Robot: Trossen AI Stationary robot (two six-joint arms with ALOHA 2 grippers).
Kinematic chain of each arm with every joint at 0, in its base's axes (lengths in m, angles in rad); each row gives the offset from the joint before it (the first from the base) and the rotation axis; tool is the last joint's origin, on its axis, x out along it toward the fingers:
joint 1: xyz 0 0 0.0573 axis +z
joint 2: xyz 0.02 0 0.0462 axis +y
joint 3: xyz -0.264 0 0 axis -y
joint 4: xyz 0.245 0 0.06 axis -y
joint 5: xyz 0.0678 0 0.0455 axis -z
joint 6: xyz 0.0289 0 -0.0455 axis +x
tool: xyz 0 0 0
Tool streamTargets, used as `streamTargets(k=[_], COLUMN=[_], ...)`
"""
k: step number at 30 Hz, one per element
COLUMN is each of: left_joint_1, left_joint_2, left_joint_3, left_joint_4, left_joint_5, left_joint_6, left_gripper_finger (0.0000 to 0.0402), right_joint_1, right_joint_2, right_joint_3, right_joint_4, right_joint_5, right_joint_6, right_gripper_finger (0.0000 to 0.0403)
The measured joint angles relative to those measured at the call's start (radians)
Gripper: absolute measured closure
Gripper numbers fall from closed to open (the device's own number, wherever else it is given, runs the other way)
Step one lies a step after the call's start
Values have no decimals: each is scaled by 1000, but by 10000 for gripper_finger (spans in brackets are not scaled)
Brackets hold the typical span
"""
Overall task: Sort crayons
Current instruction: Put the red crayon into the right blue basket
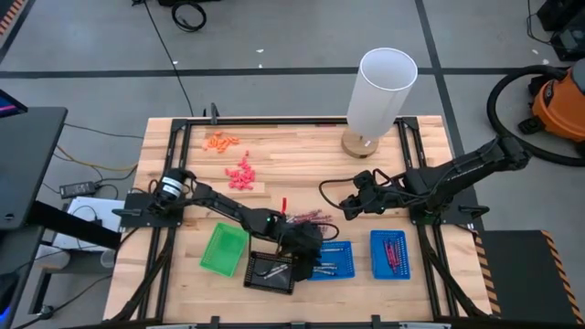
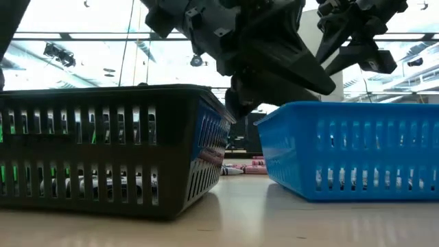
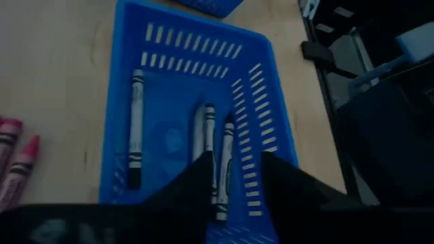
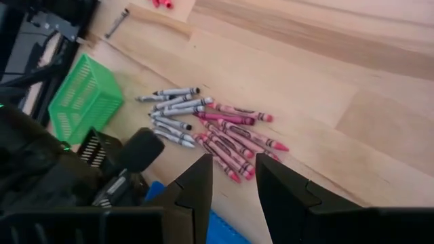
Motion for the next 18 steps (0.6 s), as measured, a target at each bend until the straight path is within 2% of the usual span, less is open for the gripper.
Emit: streamTargets(k=[3, 6, 9, 15, 18], left_joint_1=[18, 39, 59, 102, 140], left_joint_2=[-13, -40, -64, -116, -116], left_joint_3=[-1, 2, 0, 1, 0], left_joint_4=[-9, -13, -58, -159, -176], left_joint_5=[10, 29, 22, -56, -54], left_joint_6=[-7, -6, 39, 219, 279], left_gripper_finger=[223, 206, 207, 225, 235], right_joint_1=[10, 17, 18, 18, 18], right_joint_2=[0, 0, -4, -19, -26], right_joint_3=[0, 0, 0, 0, 0], right_joint_4=[-3, -4, -9, -14, -18], right_joint_5=[26, 44, 48, 47, 11], right_joint_6=[6, 6, 6, -11, -35], right_gripper_finger=[282, 282, 282, 282, 282])
